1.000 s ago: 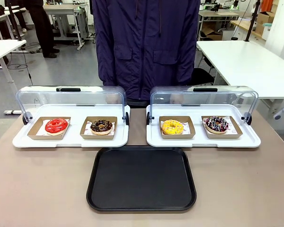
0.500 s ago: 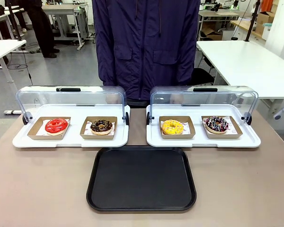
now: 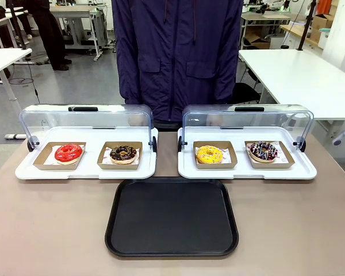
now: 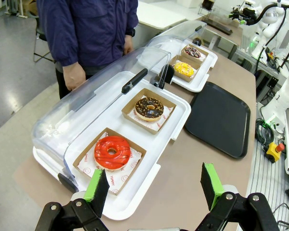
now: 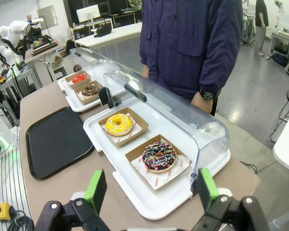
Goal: Move the fourth donut from the left to the tray.
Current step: Pick up the Paper togo box containing the Donut indicated by the person and place it on the Handle tray.
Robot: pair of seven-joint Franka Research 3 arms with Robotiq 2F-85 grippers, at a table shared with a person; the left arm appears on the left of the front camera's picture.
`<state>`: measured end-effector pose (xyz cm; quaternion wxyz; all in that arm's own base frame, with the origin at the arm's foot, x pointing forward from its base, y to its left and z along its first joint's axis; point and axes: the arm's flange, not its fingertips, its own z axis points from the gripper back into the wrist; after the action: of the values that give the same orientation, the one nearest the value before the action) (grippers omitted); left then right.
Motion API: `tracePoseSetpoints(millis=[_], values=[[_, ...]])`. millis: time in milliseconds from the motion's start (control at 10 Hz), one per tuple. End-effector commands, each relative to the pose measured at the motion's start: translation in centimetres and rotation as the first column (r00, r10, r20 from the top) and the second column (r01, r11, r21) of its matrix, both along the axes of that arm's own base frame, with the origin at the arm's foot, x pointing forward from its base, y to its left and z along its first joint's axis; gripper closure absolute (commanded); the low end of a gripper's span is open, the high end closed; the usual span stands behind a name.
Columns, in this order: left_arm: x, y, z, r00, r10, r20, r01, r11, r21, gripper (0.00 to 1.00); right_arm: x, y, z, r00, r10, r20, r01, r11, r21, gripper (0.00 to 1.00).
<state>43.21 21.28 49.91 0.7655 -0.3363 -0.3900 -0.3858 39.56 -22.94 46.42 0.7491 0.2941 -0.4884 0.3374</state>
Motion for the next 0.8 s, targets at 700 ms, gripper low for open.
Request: tracePoseSetpoints(millis=[700], values=[[-0.12, 0.09, 0.26, 1.0, -0.014, -0.004, 0.014, 1.0, 0.006, 0.0, 0.03, 0.09, 0.16, 1.0, 0.006, 0.008, -0.006, 1.0, 0.003, 0.0]])
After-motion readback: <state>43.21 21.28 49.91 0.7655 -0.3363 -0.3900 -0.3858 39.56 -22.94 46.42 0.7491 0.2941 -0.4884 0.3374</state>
